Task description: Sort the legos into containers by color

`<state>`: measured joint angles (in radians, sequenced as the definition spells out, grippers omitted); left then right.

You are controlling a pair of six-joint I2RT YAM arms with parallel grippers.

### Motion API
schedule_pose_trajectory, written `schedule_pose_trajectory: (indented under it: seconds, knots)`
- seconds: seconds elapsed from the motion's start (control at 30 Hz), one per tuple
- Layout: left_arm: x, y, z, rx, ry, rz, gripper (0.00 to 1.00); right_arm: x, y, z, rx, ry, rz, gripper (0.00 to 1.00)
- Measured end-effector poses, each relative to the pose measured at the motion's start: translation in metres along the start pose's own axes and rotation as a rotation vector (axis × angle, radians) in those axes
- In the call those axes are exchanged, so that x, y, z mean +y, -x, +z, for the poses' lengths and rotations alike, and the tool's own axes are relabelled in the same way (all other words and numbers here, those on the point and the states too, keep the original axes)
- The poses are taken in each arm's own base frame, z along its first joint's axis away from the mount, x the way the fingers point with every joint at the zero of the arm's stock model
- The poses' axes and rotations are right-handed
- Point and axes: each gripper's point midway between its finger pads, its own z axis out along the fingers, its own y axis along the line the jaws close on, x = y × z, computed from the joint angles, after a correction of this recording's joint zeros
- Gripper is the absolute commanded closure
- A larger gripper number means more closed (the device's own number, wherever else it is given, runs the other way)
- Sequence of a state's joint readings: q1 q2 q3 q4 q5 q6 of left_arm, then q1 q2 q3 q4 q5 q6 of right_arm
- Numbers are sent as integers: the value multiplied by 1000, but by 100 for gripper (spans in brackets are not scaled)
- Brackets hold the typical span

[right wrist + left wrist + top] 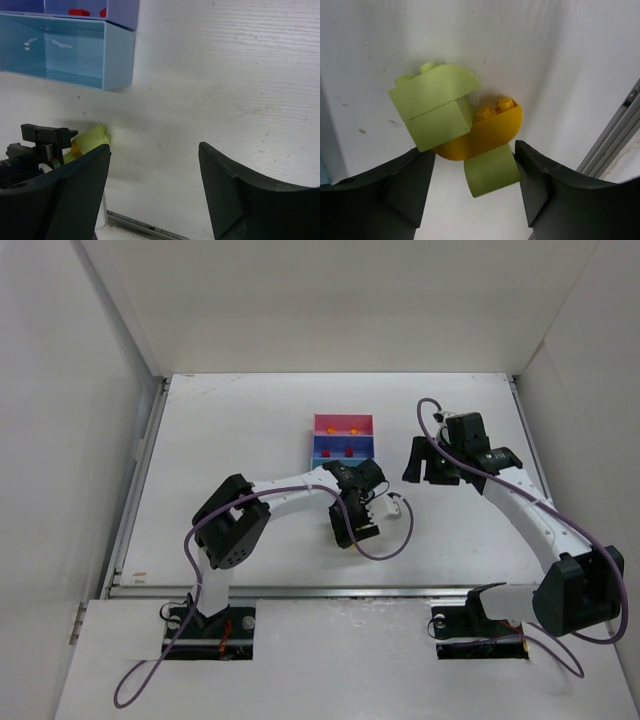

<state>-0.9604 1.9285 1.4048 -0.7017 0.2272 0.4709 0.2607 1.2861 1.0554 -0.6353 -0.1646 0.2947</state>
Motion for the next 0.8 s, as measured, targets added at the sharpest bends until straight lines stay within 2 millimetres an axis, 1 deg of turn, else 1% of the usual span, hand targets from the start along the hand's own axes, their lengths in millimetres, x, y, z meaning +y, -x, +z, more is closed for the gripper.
schedule_pose_trajectory:
  seconds: [0.07, 0.1, 0.2, 0.23, 0.33, 0.37, 0.4, 0.5, 0.7, 0.77, 0.8]
  knots:
    - [0, -1, 5, 9, -4, -8, 44, 0, -1, 0, 3, 0, -2, 23]
    - [0, -3, 7, 16, -7, -12, 50, -1, -2, 1, 4, -2, -2, 23]
    - [-1, -5, 10, 30, -12, -22, 63, -1, -2, 1, 5, -2, -3, 23]
    - [-1, -5, 10, 27, -11, -23, 71, -1, -2, 1, 5, -2, -3, 23]
    - [-1, -4, 10, 23, -12, -22, 83, -1, -2, 1, 5, -2, -3, 23]
    - [0, -4, 10, 23, -11, -22, 93, -1, -2, 1, 5, -2, -3, 23]
    - [0, -4, 10, 23, -11, -22, 97, -1, -2, 1, 5, -2, -3, 23]
    - [0, -3, 11, 21, -11, -22, 100, -1, -2, 1, 5, -2, -6, 23]
    - [5, 0, 9, 0, -1, -31, 100, -1, 1, 0, 14, -5, -17, 22]
    - [9, 2, 3, -20, 14, -39, 100, 1, 6, -3, 10, -3, -28, 19]
    - [11, 3, -2, -35, 25, -41, 100, 2, 9, -5, 5, -1, -34, 19]
